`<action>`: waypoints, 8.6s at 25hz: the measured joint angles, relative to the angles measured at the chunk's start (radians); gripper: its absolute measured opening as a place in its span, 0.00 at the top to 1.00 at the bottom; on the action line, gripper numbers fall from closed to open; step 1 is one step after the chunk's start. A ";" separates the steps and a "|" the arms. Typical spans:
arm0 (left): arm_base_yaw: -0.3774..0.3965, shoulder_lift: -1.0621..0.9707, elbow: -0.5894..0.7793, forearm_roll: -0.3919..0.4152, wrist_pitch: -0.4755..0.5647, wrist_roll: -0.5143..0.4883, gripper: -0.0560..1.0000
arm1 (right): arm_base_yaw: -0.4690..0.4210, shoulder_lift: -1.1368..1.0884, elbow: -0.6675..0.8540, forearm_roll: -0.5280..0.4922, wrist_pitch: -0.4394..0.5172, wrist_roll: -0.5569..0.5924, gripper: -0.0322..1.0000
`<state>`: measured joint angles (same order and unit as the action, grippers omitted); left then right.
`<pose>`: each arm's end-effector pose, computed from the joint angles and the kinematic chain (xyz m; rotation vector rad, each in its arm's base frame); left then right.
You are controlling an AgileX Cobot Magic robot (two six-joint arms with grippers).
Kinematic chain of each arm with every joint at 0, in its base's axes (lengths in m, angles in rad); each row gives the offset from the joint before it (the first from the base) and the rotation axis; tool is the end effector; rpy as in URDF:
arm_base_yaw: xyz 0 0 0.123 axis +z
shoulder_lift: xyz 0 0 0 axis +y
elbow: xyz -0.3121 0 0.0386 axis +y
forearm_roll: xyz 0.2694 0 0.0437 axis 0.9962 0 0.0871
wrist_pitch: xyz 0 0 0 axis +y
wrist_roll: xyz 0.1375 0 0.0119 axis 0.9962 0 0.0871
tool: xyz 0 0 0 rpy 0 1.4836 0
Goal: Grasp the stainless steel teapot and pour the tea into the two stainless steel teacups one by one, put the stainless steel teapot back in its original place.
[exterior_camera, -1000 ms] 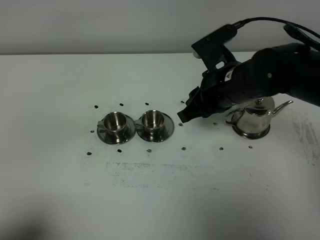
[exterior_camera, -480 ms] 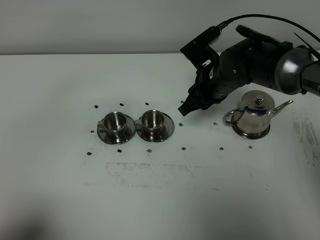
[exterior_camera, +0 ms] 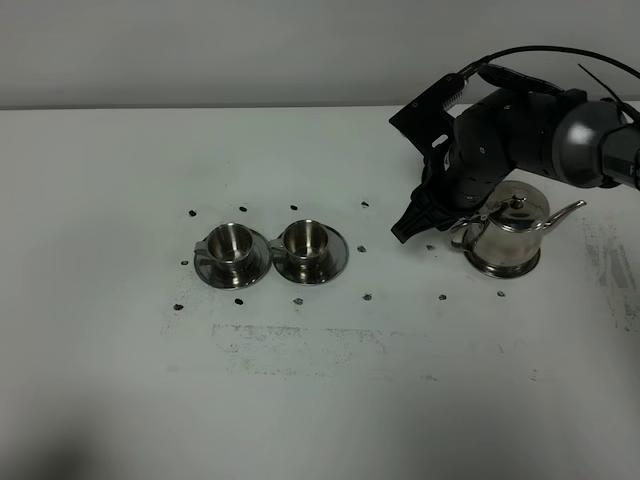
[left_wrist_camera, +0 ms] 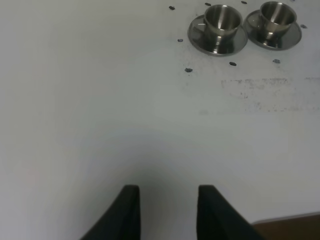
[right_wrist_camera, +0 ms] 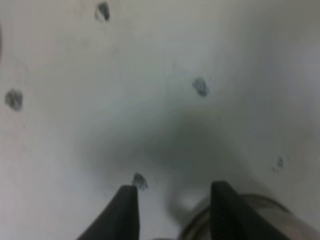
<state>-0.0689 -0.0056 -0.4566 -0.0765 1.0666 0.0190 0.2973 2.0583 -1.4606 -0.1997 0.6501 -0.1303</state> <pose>0.0283 -0.0112 0.2511 0.0938 2.0857 -0.1227 0.4670 0.1257 0.1400 -0.7531 2.6108 -0.1616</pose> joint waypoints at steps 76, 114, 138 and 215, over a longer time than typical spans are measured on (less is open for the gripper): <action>0.000 0.000 0.000 0.070 0.000 0.000 0.67 | 0.098 -0.291 0.082 -0.100 0.504 0.568 0.51; 0.000 0.000 0.000 0.076 0.000 0.000 0.67 | 0.005 -0.176 0.311 -0.178 0.070 0.606 0.50; 0.000 0.000 0.000 0.076 0.000 0.000 0.67 | -0.109 -0.447 0.299 -0.107 0.267 0.083 0.48; 0.000 0.000 0.000 0.076 0.000 0.000 0.67 | -0.263 -0.100 0.124 0.200 0.249 -0.248 0.76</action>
<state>-0.0689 -0.0056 -0.4566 0.0000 1.0666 0.0195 0.0343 1.9581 -1.3370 0.0000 0.8988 -0.3787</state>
